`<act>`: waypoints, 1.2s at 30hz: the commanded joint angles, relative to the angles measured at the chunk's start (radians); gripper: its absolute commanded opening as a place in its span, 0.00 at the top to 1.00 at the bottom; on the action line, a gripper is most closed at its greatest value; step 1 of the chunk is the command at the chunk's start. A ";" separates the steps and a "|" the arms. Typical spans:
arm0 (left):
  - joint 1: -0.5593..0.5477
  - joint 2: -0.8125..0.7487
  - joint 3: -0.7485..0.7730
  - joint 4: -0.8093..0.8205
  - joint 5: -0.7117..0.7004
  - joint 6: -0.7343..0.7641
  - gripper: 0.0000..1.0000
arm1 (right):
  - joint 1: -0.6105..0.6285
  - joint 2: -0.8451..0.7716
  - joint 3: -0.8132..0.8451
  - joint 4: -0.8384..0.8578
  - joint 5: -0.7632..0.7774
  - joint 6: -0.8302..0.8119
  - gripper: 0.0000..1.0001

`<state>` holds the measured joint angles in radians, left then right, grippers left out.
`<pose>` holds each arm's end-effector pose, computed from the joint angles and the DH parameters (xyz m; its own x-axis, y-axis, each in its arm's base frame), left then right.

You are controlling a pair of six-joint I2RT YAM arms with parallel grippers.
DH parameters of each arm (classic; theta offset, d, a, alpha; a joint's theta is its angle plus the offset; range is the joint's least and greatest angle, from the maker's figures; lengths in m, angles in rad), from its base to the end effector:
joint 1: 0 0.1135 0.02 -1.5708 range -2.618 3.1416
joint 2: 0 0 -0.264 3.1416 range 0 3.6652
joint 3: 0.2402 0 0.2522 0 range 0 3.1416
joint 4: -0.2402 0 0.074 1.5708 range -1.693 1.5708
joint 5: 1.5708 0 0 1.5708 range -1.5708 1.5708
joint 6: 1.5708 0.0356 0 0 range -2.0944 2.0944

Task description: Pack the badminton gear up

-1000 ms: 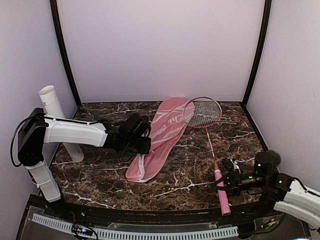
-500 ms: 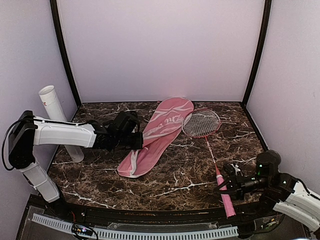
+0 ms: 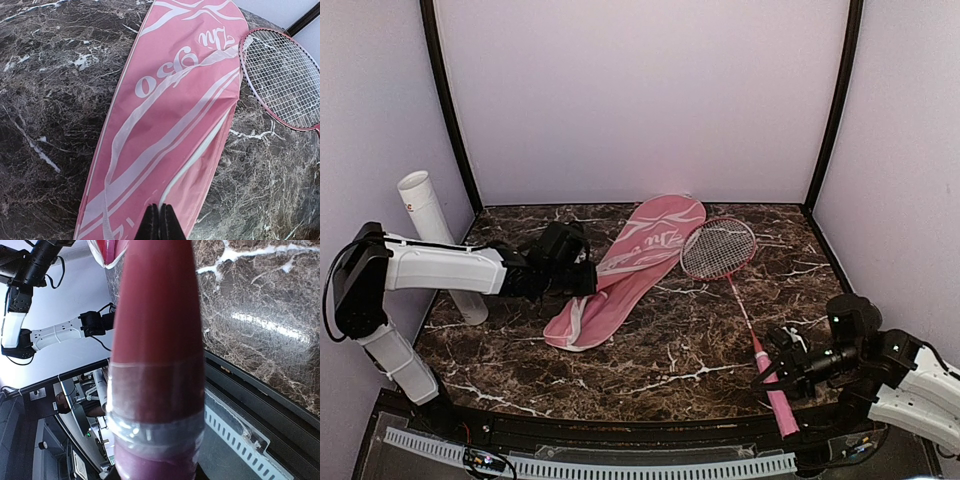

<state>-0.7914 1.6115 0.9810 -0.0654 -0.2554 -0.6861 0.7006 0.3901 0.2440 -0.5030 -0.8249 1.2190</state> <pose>0.2504 -0.2407 0.2118 -0.6983 -0.1654 -0.6964 0.1416 0.9218 -0.3609 0.0635 0.0878 0.1783 -0.9898 -0.0014 0.1423 0.1289 0.4146 0.9008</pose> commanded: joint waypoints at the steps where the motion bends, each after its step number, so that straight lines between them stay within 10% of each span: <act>1: 0.025 -0.056 -0.016 0.101 -0.048 -0.016 1.00 | 0.004 0.007 0.047 -0.117 0.016 0.061 1.00; 19: 0.052 0.075 -0.016 0.245 0.199 0.299 0.91 | 0.004 0.185 0.051 0.092 0.100 -0.012 1.00; 27: -0.015 0.136 0.033 0.164 0.200 0.491 0.50 | 0.003 0.346 -0.016 0.181 0.211 -0.171 1.00; 36: -0.025 0.321 0.258 0.061 0.136 0.638 0.37 | 0.005 0.418 -0.101 0.421 0.222 -0.103 1.00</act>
<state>-0.8127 1.8740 1.1664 0.0635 -0.0868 -0.1432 0.7029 0.7830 0.1764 -0.1562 -0.6308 1.0302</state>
